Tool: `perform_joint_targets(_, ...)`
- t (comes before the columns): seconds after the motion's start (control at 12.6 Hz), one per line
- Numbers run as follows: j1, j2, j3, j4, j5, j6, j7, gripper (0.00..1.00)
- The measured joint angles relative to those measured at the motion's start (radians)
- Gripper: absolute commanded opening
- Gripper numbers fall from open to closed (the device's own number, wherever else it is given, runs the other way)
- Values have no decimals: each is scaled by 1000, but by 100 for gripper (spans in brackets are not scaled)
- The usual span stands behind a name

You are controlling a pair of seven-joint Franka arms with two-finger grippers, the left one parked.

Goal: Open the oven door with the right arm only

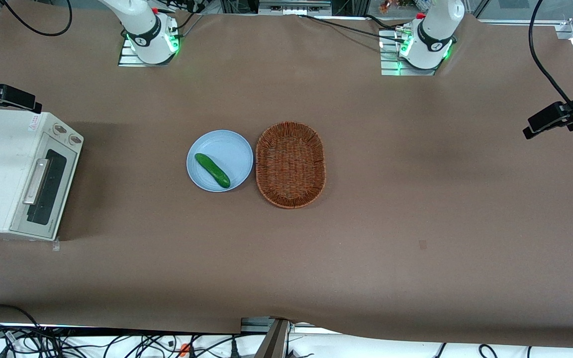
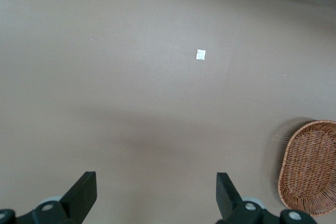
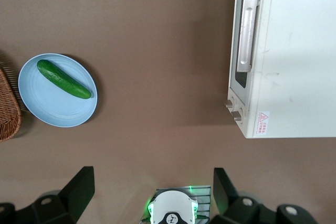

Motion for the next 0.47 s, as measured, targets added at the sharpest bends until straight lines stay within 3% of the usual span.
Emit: perform_joint_targets(0.47,0,28,1,-37,0,-10,-58,100)
